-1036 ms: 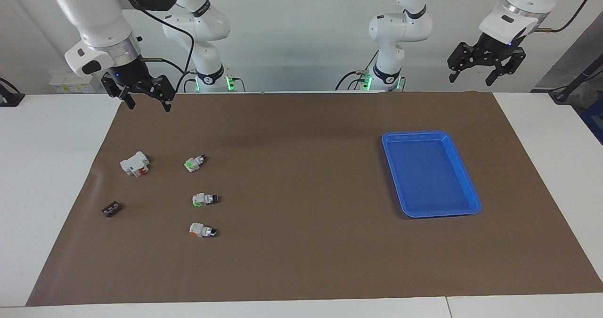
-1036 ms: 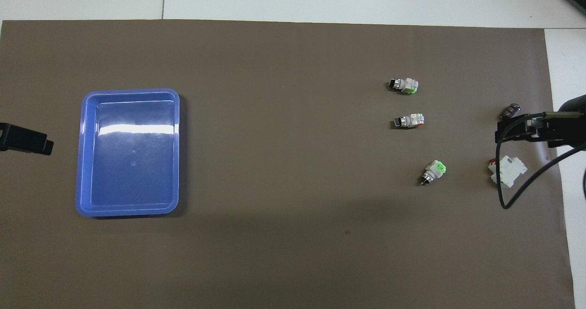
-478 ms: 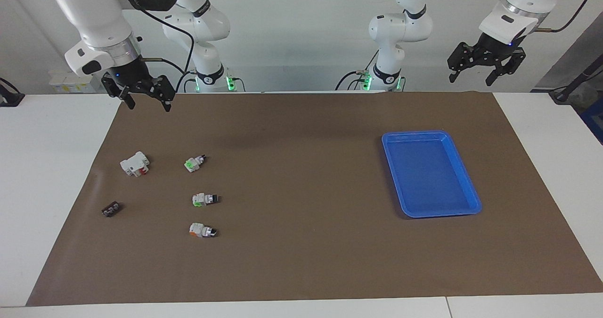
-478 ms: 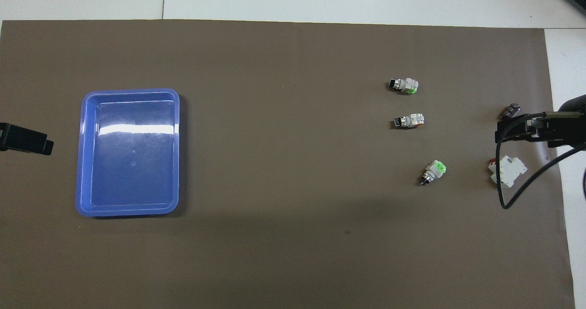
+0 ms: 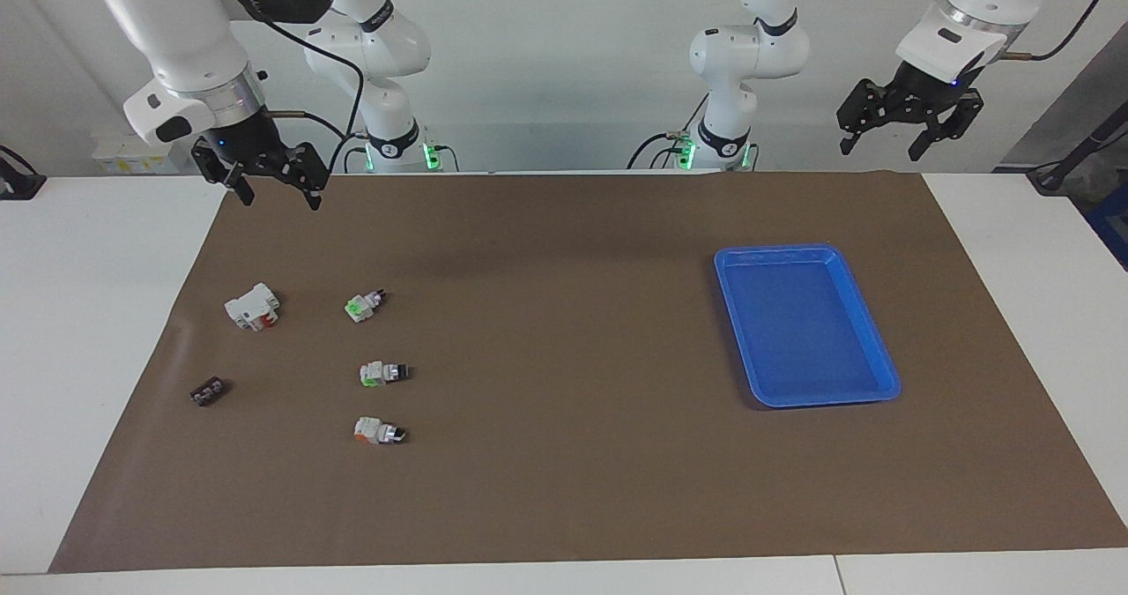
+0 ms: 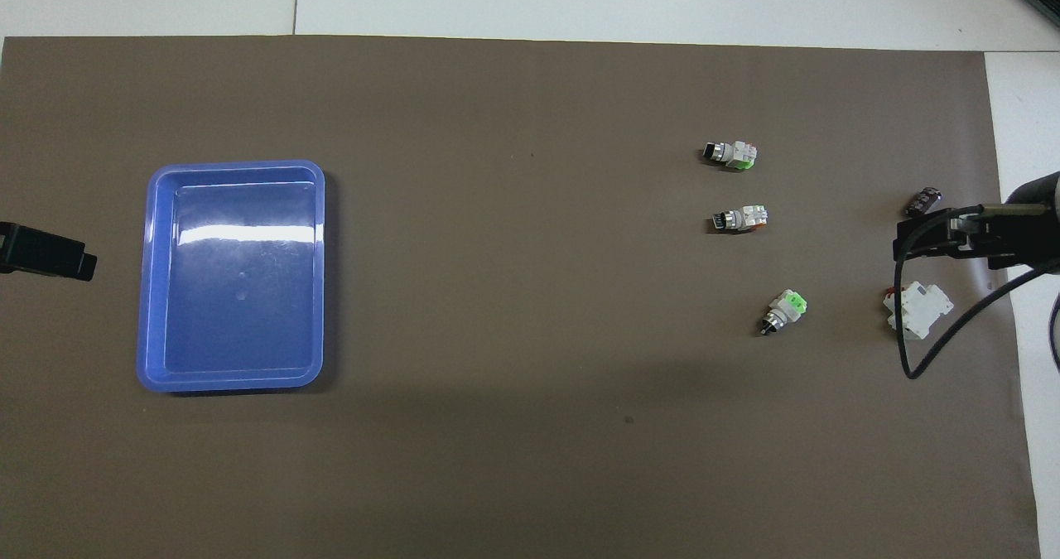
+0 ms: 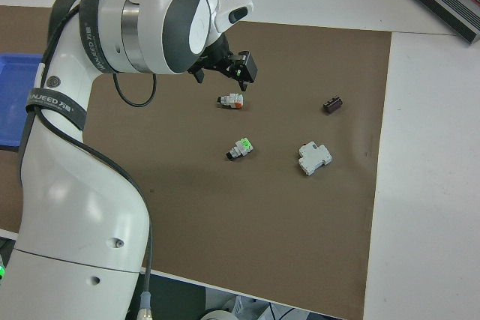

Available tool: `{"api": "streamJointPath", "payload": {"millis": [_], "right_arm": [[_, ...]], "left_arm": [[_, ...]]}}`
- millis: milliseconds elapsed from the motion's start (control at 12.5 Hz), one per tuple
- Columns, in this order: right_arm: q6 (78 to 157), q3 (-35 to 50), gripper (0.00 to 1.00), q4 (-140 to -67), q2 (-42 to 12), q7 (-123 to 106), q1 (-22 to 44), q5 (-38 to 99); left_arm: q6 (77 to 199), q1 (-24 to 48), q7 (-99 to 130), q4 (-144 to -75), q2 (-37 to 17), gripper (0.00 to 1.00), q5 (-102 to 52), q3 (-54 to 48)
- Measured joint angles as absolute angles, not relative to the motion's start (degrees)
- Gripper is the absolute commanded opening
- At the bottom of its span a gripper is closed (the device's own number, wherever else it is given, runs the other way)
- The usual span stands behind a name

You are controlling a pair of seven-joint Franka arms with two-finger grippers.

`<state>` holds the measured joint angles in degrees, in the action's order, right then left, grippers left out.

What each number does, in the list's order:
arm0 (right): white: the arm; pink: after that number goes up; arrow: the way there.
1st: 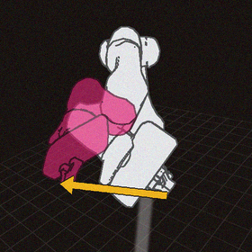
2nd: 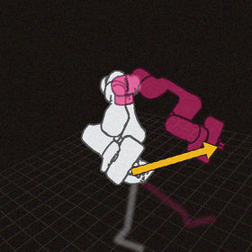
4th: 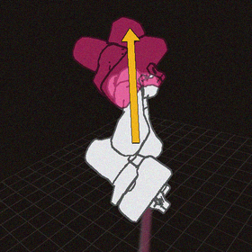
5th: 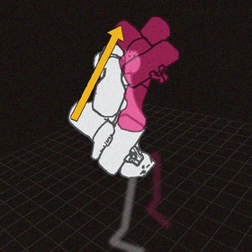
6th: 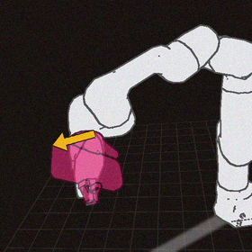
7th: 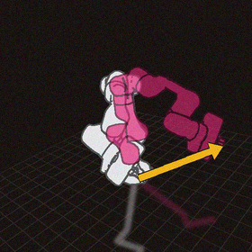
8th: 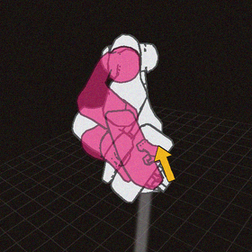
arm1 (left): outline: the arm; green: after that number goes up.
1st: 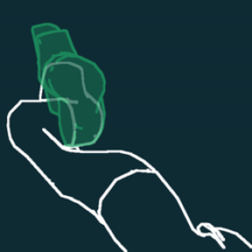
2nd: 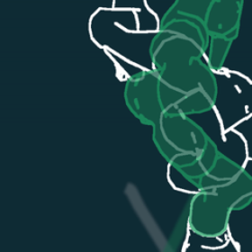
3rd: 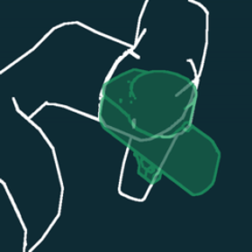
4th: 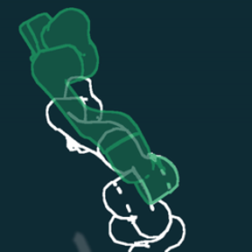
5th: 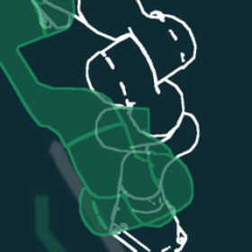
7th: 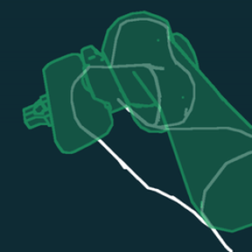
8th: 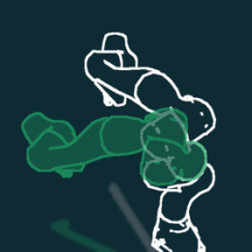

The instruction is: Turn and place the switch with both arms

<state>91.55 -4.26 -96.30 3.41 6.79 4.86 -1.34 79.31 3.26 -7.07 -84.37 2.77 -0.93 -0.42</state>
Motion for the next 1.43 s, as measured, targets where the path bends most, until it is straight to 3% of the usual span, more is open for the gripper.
{"api": "streamJointPath", "payload": {"millis": [558,1036,1435], "right_arm": [[93.5,-3.5,1.0,-100.2,4.3,-7.2,6.0,-1.3],[103.6,-3.4,1.0,-116.2,9.9,-32.6,8.9,-1.2],[117.1,-3.7,1.0,-128.6,8.8,-62.4,8.0,-1.2]], "left_arm": [[79.3,3.3,-7.1,-84.4,2.8,1.0,-0.9,-0.4],[79.3,3.3,-7.1,-84.4,2.8,1.0,-0.9,-0.4],[79.3,3.3,-7.1,-84.4,2.8,1.0,-0.9,-0.4]]}}
